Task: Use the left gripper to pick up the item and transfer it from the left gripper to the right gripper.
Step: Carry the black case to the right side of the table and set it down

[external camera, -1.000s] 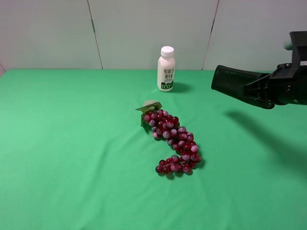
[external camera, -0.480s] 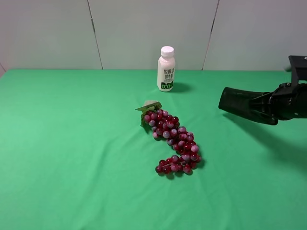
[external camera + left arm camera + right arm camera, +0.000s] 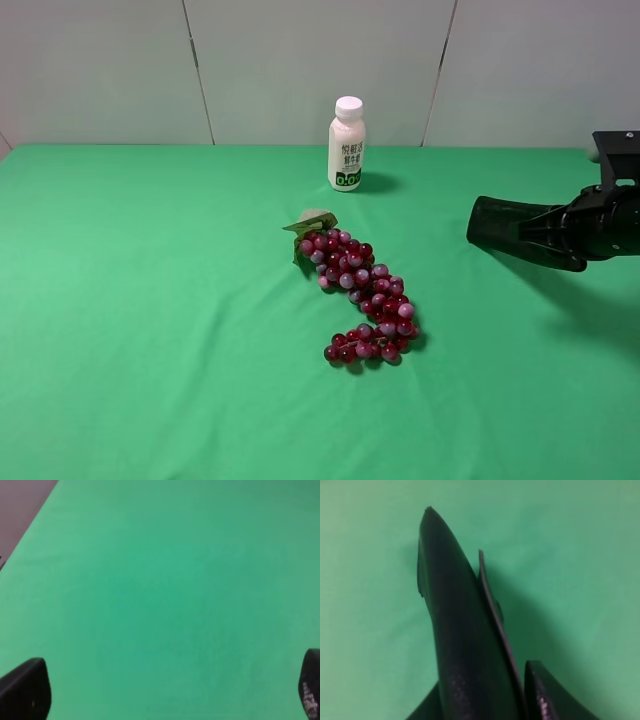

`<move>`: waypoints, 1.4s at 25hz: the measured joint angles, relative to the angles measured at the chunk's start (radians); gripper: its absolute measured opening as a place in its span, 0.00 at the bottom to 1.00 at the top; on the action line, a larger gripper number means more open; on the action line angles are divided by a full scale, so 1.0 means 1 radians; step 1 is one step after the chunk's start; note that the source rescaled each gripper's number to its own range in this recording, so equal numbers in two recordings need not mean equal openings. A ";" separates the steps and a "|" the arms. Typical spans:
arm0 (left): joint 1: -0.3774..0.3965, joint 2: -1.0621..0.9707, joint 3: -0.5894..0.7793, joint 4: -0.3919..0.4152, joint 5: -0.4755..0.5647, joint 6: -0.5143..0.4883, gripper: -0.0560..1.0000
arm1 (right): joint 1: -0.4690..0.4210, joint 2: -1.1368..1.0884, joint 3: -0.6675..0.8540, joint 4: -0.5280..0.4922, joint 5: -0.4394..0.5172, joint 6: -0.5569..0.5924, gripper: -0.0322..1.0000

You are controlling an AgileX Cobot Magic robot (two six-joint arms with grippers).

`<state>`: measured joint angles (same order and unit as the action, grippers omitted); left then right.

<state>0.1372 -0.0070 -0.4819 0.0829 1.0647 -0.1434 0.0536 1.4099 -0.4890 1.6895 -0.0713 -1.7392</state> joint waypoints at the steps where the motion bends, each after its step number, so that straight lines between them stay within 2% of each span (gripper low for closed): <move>1: 0.000 0.000 0.000 0.000 0.000 0.000 1.00 | 0.000 -0.001 0.000 0.000 -0.003 0.000 0.03; 10: 0.000 0.000 0.000 0.000 0.000 0.000 1.00 | 0.000 0.000 0.000 0.000 -0.004 0.000 0.04; 11: 0.000 0.000 0.000 0.000 0.000 0.000 1.00 | 0.000 0.000 0.000 0.000 -0.004 0.000 0.10; 12: 0.000 0.000 0.000 0.000 0.000 0.000 1.00 | 0.000 0.002 0.000 0.000 -0.007 0.008 0.60; 14: 0.000 0.000 0.000 0.000 0.000 0.000 1.00 | 0.000 0.003 0.007 0.003 -0.025 0.032 0.85; 16: 0.000 0.000 0.000 0.000 0.000 0.000 1.00 | 0.000 0.003 0.011 0.003 -0.041 0.041 0.94; 21: 0.000 0.000 0.000 0.000 0.000 0.000 1.00 | 0.000 0.003 0.013 0.002 -0.066 0.045 1.00; 35: 0.000 0.000 0.000 0.000 0.000 0.000 1.00 | 0.000 -0.036 0.014 -0.015 -0.078 0.045 1.00</move>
<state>0.1372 -0.0070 -0.4819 0.0829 1.0647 -0.1434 0.0536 1.3741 -0.4746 1.6748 -0.1490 -1.6942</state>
